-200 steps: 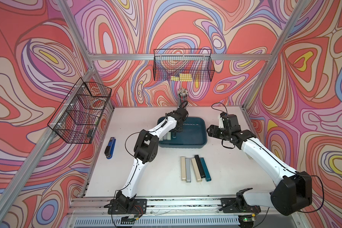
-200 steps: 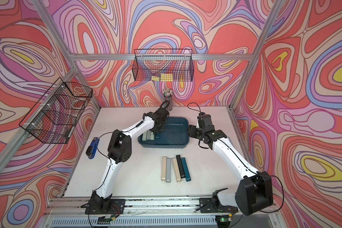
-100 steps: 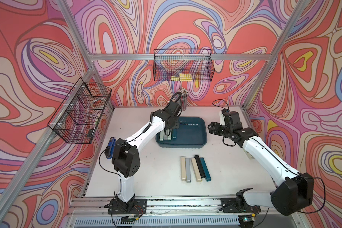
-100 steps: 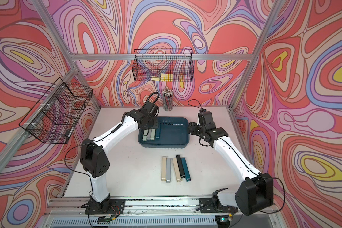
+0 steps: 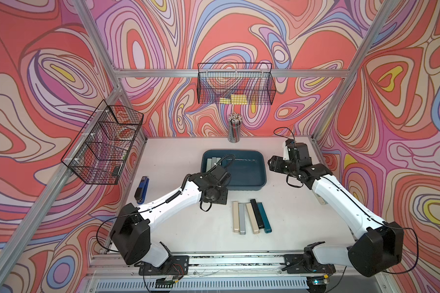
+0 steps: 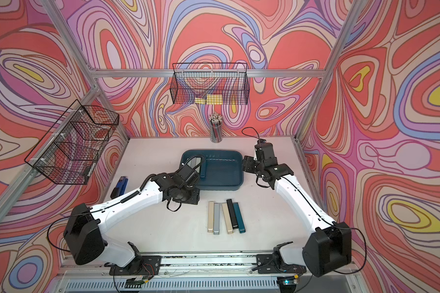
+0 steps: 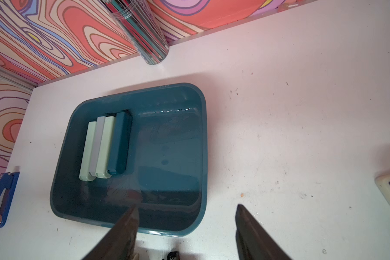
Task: Put the pruning pliers into the storage box
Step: Pick up the pruning pliers from the center of the board.
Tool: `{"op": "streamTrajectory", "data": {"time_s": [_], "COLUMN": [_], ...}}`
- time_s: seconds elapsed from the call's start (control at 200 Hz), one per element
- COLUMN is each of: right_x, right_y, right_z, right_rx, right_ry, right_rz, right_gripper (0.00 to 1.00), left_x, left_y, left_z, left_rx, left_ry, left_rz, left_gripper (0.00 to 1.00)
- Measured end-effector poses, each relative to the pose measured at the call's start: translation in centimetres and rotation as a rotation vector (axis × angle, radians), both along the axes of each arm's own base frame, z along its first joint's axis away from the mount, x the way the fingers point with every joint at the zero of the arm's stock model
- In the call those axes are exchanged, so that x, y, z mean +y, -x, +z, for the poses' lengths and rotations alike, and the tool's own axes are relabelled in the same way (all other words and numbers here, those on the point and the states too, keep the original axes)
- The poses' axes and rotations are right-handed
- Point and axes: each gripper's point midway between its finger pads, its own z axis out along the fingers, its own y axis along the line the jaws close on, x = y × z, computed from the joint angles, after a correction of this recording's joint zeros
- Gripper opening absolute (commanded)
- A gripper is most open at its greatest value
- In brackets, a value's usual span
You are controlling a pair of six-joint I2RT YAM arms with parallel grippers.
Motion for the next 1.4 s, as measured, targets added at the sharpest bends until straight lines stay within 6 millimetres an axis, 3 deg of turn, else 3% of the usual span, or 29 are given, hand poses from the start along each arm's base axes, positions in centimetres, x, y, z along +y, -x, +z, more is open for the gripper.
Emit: {"op": "streamTrajectory", "data": {"time_s": [0.18,0.441,0.741,1.402], "right_x": [0.2,0.3,0.1,0.0], "right_y": [-0.5,-0.6,0.0,0.3], "right_z": [-0.9,-1.0,-2.3,-2.2], "right_rx": [0.019,0.015,0.04,0.031], "right_ry": [0.001,-0.004,0.003,0.001], "right_rz": [-0.001,-0.001,-0.002,-0.002], "right_gripper": [0.69,0.69,0.69,0.69], "left_x": [-1.7,-5.4,-5.8,-6.8], "left_y": [3.5,4.9,5.0,4.0], "left_z": [-3.0,-5.0,-6.1,-7.2], "left_rx": [0.083,0.123,0.141,0.148], "left_ry": [0.025,0.043,0.027,-0.001], "left_rz": [-0.03,-0.077,-0.069,-0.064], "left_gripper": [0.6,0.6,0.6,0.59]}}
